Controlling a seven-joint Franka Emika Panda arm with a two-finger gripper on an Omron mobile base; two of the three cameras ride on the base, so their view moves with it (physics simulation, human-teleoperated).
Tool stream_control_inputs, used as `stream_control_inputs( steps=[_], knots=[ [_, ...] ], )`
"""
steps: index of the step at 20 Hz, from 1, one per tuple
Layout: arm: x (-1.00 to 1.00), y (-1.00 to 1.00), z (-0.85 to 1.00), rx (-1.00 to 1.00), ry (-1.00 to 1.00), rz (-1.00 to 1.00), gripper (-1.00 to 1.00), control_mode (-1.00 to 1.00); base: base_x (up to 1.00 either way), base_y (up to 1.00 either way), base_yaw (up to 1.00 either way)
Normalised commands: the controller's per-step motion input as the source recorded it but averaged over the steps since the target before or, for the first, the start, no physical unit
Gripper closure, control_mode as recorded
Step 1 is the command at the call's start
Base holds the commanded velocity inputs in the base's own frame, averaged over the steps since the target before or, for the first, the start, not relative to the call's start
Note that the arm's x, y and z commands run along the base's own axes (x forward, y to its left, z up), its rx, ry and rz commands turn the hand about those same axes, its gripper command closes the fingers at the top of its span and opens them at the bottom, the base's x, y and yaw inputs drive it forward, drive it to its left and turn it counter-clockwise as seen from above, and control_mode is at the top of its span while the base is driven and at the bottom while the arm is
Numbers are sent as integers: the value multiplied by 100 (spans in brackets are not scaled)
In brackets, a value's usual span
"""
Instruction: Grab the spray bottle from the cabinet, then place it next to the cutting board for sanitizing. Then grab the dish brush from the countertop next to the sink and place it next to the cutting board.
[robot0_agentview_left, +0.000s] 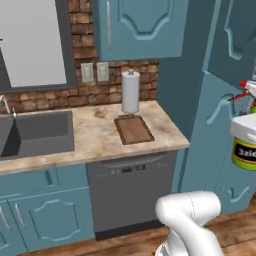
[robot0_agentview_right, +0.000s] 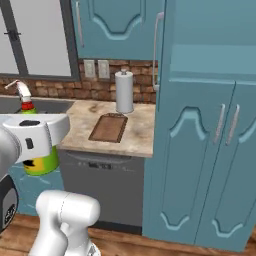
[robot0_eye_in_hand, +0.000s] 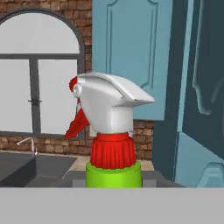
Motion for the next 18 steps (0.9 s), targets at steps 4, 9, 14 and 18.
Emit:
stream_control_inputs(
  steps=[4,9,14,18],
  knots=[
    [0,0,0,0,0,0,100,100,100,98,-22],
    [0,0,0,0,0,0,100,100,69,-2,-2],
    [0,0,0,0,0,0,100,100,73,8,-17],
    [0,0,0,0,0,0,100,100,55,29,-27]
  ],
)
